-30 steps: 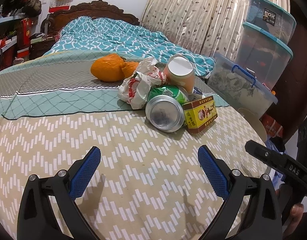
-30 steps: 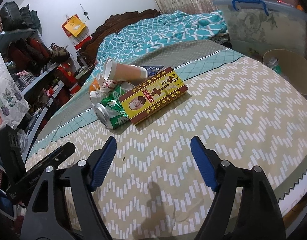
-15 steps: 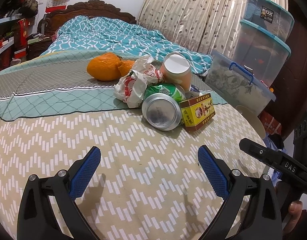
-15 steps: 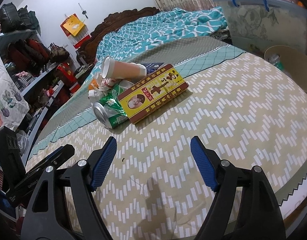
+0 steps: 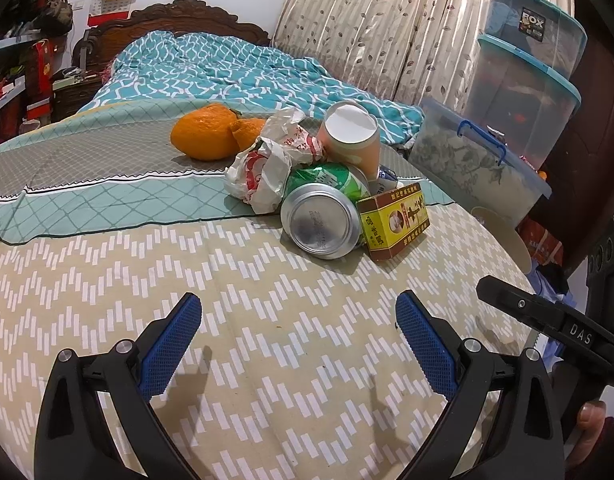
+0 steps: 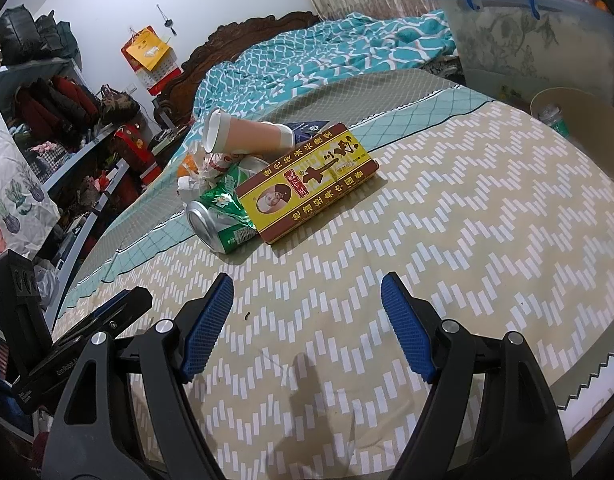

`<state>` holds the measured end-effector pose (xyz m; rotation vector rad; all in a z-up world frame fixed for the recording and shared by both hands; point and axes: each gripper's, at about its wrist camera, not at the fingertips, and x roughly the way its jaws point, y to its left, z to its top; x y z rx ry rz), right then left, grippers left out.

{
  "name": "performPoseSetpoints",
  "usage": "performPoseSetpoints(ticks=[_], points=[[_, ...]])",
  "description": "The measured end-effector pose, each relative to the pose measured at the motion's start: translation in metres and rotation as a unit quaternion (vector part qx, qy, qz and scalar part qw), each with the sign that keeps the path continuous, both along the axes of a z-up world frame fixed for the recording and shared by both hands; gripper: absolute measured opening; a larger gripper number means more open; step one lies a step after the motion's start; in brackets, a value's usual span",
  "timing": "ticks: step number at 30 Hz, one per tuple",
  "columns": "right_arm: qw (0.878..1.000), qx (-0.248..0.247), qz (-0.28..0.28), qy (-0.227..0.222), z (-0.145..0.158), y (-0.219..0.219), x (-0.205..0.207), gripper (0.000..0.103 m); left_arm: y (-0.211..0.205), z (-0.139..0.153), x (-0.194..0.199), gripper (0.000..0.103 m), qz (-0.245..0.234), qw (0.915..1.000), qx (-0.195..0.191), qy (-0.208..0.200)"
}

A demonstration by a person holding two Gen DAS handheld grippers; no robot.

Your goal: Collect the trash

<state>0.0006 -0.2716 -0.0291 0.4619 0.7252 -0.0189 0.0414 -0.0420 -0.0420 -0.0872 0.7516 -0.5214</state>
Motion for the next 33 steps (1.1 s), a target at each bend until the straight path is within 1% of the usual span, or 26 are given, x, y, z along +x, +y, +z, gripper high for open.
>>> performPoseSetpoints(ticks=[21,28,30,33], points=[[1.0,0.005,-0.001,0.005,-0.005,0.001,-0.001,0.077,-0.001,0.0,0.0,0.093,0.001,1.0,0.0,0.0],[1.0,-0.001,-0.002,0.0,-0.001,-0.001,-0.002,0.077,-0.001,0.0,0.0,0.093,0.001,1.0,0.001,0.001],[1.0,-0.005,-0.002,-0.004,0.003,-0.003,-0.001,0.077,0.001,-0.001,0.001,0.093,0.001,1.0,-0.004,0.006],[1.0,-0.014,-0.002,-0.012,0.011,-0.007,0.002,0.077,0.008,-0.005,0.007,0.093,0.006,0.9994,-0.022,0.024]])
